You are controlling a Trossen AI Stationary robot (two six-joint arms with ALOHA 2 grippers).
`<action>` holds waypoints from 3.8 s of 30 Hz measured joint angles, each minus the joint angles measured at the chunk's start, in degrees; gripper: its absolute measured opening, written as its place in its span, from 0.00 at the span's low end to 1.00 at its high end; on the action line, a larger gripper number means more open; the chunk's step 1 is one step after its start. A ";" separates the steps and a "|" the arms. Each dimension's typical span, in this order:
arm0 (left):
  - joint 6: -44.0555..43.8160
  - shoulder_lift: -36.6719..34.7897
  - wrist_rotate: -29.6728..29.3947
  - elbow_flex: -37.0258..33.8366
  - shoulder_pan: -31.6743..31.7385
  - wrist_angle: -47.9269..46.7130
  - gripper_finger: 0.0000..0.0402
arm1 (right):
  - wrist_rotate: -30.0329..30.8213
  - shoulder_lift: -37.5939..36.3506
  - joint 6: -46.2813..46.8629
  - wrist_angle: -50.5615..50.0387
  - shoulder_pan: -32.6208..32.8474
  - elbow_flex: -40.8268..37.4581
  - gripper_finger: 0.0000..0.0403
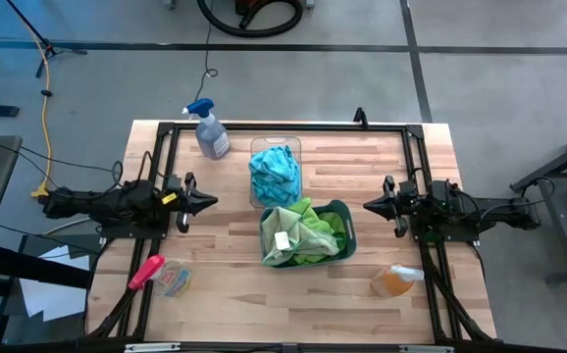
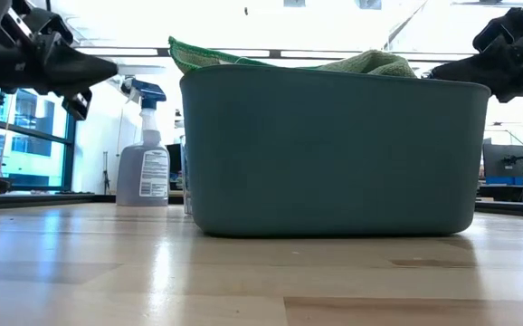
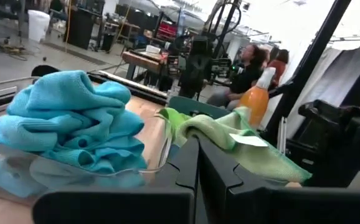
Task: Sort microfiber towel by color & place in baskets
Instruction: Return to Home Position
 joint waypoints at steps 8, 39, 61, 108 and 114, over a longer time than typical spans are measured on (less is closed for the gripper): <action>-0.04 -0.04 0.14 -0.02 -0.04 -0.02 0.00 | -0.02 -0.09 0.00 0.00 0.00 0.00 0.00; 16.46 -0.04 0.25 -0.04 1.06 0.02 0.00 | -0.02 -0.09 0.00 -0.02 -0.01 0.02 0.00; 16.51 0.22 0.23 -0.04 1.06 0.02 0.00 | -0.02 -0.09 0.00 -0.04 -0.01 0.02 0.00; 16.51 0.22 0.21 -0.04 1.06 0.00 0.00 | -0.02 -0.09 0.00 -0.04 0.00 0.04 0.00; 16.51 0.23 0.21 -0.04 1.06 0.02 0.00 | -0.02 -0.09 0.00 -0.04 -0.02 0.04 0.00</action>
